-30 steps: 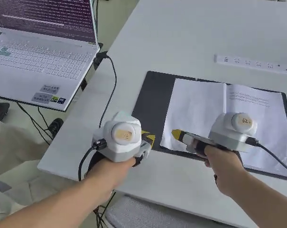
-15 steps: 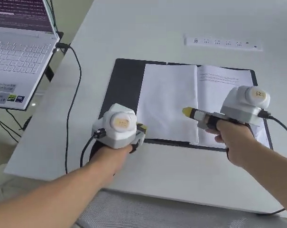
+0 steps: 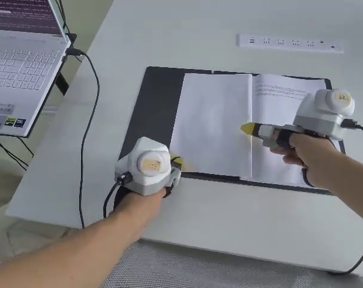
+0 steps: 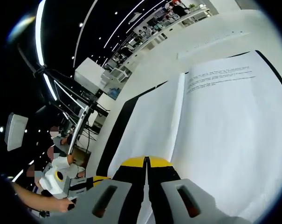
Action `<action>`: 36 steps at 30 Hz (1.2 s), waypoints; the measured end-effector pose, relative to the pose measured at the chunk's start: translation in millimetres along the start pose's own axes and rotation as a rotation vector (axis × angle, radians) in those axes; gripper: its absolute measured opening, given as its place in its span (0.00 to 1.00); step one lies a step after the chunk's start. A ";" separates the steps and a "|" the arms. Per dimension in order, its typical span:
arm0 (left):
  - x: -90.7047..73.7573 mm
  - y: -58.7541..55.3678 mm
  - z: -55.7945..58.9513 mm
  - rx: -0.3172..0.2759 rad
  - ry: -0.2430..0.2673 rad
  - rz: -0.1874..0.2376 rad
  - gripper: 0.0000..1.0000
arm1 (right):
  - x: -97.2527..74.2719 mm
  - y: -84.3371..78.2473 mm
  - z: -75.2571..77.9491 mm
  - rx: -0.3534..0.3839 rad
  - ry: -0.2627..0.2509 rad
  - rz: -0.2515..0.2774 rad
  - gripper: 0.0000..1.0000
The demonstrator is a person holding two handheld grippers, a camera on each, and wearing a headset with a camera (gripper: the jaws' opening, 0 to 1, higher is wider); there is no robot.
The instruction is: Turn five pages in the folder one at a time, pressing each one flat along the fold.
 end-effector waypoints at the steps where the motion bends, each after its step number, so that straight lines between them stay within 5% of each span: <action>1: -0.1 -0.6 0.3 0.007 -0.002 0.003 0.00 | 2.9 2.5 4.2 0.008 0.002 -0.005 0.00; 6: 0.5 0.3 0.8 0.042 -0.002 -0.013 0.00 | 18.4 21.5 27.3 0.113 -0.005 0.009 0.00; 11: 1.0 -0.5 -0.7 0.048 -0.006 -0.014 0.00 | 33.7 39.2 35.3 0.293 0.059 0.029 0.00; 28: 0.6 -0.6 -1.0 0.036 -0.012 -0.017 0.00 | 69.7 100.1 60.2 0.399 -0.007 0.156 0.00; 36: 0.8 -1.1 -1.2 0.030 -0.013 -0.009 0.00 | 81.3 109.1 66.8 0.503 -0.018 0.196 0.00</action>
Point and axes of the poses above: the centre of the closed fingertips' face, and the gripper's own axes: x roughly forward along the fingers, z roughly to its right, y roughly out of its top, the point moved 7 cm from there along -x, roughly backward along the fingers, and after that the axes turned 9 degrees about -y, right-handed, at the moved point
